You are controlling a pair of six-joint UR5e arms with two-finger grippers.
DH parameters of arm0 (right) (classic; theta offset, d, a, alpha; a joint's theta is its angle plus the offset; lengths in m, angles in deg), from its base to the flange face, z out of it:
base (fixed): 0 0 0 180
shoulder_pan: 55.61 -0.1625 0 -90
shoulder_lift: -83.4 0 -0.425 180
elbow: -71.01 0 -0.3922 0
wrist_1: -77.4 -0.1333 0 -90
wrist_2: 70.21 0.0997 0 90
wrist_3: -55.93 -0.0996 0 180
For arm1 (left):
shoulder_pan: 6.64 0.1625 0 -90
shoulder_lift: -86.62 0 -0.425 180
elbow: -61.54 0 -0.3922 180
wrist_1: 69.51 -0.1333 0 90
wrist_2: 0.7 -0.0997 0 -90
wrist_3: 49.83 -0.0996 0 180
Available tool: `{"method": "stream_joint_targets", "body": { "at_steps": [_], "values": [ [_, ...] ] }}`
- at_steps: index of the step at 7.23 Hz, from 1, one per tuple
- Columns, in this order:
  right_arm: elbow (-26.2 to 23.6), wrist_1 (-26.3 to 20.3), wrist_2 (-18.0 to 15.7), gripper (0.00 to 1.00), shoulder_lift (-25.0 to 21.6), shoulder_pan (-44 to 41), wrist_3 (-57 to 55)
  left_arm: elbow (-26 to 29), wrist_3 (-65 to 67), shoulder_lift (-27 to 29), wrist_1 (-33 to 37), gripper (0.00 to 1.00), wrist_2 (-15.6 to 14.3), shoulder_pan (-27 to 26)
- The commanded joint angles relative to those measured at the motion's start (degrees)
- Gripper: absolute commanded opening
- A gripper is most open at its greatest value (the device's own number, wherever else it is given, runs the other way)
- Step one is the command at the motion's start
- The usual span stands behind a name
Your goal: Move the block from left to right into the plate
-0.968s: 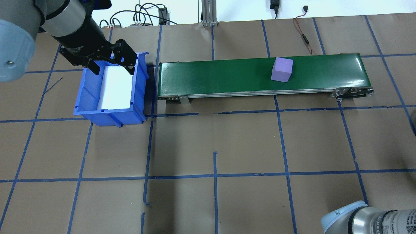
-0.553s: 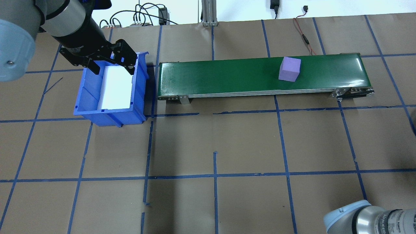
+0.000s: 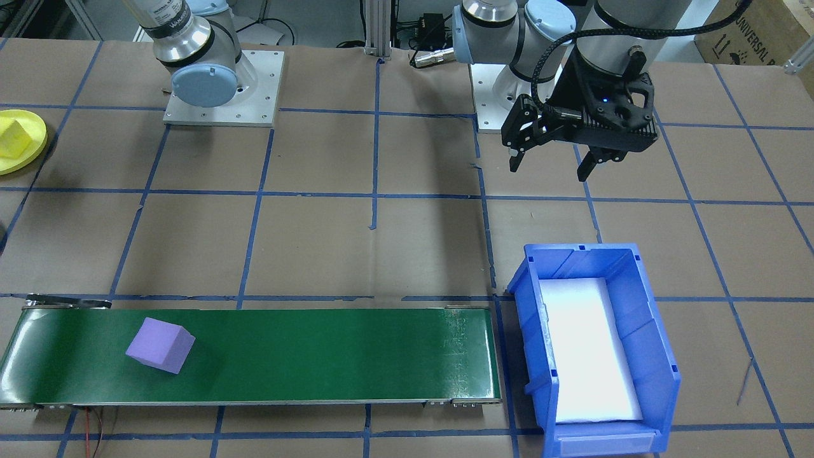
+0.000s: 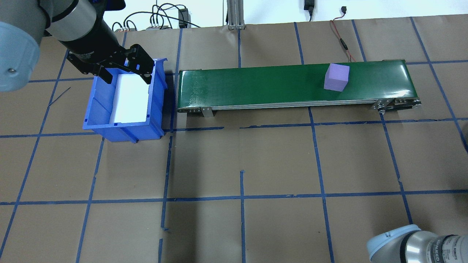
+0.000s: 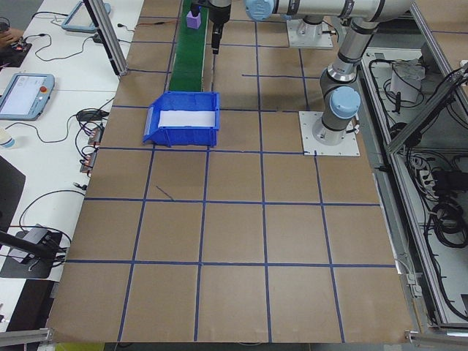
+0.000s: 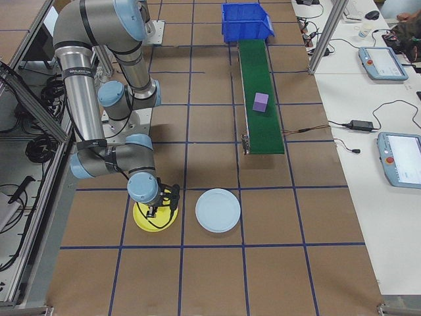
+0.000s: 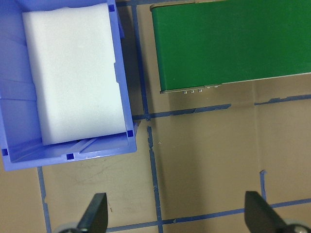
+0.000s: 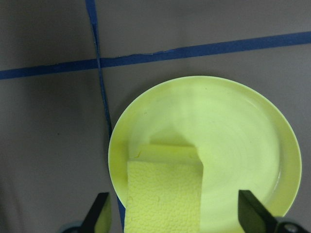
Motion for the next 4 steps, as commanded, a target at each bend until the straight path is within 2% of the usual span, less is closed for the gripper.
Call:
{"method": "stream_joint_targets", "body": {
  "at_steps": [1, 2, 3, 4],
  "values": [
    [0.5, -0.8, 0.3, 1.0, -1.3, -1.2, -1.0, 0.0, 0.0, 0.0, -0.1, 1.0, 0.0, 0.0],
    [0.6, -0.9, 0.3, 1.0, -5.5, -7.2, -4.6, 0.0, 0.0, 0.0, 0.0, 1.0, 0.0, 0.0],
    [2.1, -0.7, 0.5, 1.0, -7.6, -14.9, -5.4, 0.0, 0.0, 0.0, 0.0, 1.0, 0.0, 0.0],
    [3.5, -0.7, 7.2, 1.0, -7.4, -21.2, -8.5, 0.0, 0.0, 0.0, 0.0, 1.0, 0.0, 0.0]
  ]
}}
